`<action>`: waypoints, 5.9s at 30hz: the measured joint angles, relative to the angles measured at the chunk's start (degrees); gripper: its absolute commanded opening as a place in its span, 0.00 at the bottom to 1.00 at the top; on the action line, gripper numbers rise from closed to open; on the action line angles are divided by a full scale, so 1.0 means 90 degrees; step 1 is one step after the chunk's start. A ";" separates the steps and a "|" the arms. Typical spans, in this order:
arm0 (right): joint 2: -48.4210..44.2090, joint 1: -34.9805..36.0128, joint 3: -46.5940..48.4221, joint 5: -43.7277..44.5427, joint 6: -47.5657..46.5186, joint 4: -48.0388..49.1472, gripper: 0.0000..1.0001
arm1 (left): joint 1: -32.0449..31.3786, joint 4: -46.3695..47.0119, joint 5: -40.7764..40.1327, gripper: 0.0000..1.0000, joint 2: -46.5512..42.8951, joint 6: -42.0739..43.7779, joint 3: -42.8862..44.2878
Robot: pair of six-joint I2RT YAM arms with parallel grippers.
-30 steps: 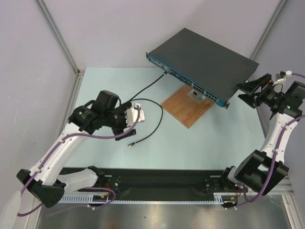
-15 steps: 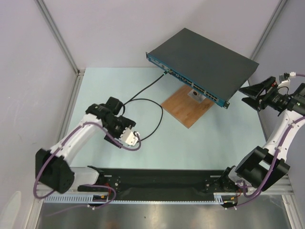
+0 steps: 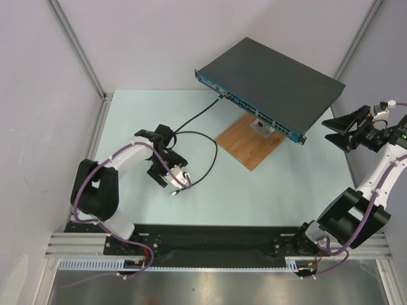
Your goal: Insert the plug into the switch port
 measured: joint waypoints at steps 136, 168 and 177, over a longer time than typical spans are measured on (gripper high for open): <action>-0.1124 0.5661 -0.0304 0.1549 0.4102 0.4070 0.00 | -0.4233 0.2776 -0.1931 0.40 -0.0573 -1.1336 0.4301; -0.1260 0.5554 -0.0449 0.1530 0.4362 0.4240 0.74 | -0.4233 0.2900 -0.1870 0.00 -0.0505 -1.1385 0.4301; -0.1530 0.4410 -0.0005 0.2171 0.3558 0.3257 0.81 | -0.4231 0.2137 -0.1928 0.00 -0.0486 -1.2167 0.4121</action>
